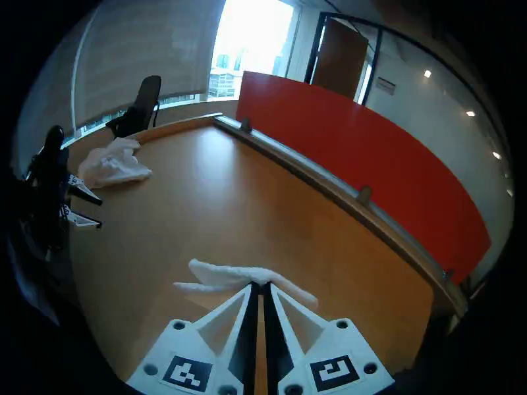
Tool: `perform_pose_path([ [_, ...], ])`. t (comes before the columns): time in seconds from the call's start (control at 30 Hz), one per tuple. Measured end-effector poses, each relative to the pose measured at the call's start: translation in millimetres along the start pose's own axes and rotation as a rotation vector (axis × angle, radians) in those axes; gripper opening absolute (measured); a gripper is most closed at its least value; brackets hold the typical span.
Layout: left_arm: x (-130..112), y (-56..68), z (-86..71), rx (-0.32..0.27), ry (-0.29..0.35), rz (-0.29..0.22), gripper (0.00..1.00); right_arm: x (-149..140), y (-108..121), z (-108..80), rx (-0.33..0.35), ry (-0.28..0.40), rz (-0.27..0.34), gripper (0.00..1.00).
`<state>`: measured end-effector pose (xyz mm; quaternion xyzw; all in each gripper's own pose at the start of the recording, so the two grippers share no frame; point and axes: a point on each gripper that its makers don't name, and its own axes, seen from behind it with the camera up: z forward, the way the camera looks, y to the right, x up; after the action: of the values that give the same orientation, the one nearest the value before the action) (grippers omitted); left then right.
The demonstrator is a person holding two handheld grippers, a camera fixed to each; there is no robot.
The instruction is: Fold towel
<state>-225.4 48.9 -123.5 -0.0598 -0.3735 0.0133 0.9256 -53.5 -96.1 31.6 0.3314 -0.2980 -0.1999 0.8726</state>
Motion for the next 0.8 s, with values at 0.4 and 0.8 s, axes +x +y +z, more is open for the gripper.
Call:
perform_pose_path([
  [0.4, 5, 6.6, 3.3, 0.001, -0.007, 0.004, 0.96, -38, 73, -21.5, -0.070, -0.046, 0.058, 0.05],
  [0.8, 7, 10.1, 4.0, 0.007, -0.020, 0.020, 0.96, -79, 142, -41.6, -0.139, -0.116, 0.092, 0.05],
])
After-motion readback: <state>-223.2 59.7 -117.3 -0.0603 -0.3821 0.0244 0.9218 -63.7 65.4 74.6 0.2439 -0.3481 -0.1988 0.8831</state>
